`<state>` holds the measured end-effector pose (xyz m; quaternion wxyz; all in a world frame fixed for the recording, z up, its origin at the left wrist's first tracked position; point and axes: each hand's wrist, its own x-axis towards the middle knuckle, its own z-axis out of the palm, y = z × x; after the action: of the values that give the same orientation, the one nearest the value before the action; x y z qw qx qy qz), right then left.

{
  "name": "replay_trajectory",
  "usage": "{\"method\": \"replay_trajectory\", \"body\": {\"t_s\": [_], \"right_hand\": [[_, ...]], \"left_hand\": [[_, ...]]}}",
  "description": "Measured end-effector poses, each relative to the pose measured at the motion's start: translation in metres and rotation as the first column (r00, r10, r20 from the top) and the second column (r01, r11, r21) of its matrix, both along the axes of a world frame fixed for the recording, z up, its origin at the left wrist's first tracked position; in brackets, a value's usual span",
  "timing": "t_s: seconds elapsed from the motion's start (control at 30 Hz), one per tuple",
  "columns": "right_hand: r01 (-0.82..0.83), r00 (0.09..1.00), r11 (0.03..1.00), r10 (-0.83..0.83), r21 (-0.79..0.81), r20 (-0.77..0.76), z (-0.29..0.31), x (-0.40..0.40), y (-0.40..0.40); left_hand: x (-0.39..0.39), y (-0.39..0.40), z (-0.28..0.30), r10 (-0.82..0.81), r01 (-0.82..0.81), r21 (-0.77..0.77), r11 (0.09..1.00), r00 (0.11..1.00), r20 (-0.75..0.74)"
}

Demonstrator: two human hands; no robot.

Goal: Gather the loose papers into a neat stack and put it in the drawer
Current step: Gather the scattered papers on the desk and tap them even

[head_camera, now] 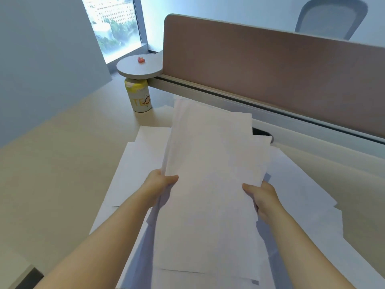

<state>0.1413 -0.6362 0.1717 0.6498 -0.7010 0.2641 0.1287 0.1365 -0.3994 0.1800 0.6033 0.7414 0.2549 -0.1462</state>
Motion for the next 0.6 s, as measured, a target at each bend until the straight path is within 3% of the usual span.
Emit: {"method": "replay_trajectory", "body": {"t_s": [0.1,0.17,0.33,0.47,0.6], "right_hand": [[-0.151,0.987,0.987,0.146,-0.063,-0.073,0.001,0.018,0.035],[-0.213,0.973,0.972,0.203,-0.094,-0.108,-0.004,0.029,0.061],[-0.232,0.965,0.966,0.215,-0.112,-0.147,-0.018,0.051,0.116],[-0.19,0.97,0.979,0.174,-0.08,-0.171,-0.027,0.06,0.141],[-0.128,0.977,0.99,0.115,-0.066,-0.178,-0.033,0.065,0.155]], "left_hand": [[0.013,0.036,-0.01,0.135,-0.136,0.014,0.991,0.99,0.036],[0.026,0.06,-0.021,0.142,-0.144,0.116,0.983,0.99,0.021],[0.053,0.108,-0.055,0.017,0.079,0.537,0.84,0.985,-0.172],[0.064,0.123,-0.06,-0.011,0.114,0.57,0.813,0.984,-0.181],[0.067,0.131,-0.054,-0.003,0.016,0.511,0.859,1.0,-0.025]]}}
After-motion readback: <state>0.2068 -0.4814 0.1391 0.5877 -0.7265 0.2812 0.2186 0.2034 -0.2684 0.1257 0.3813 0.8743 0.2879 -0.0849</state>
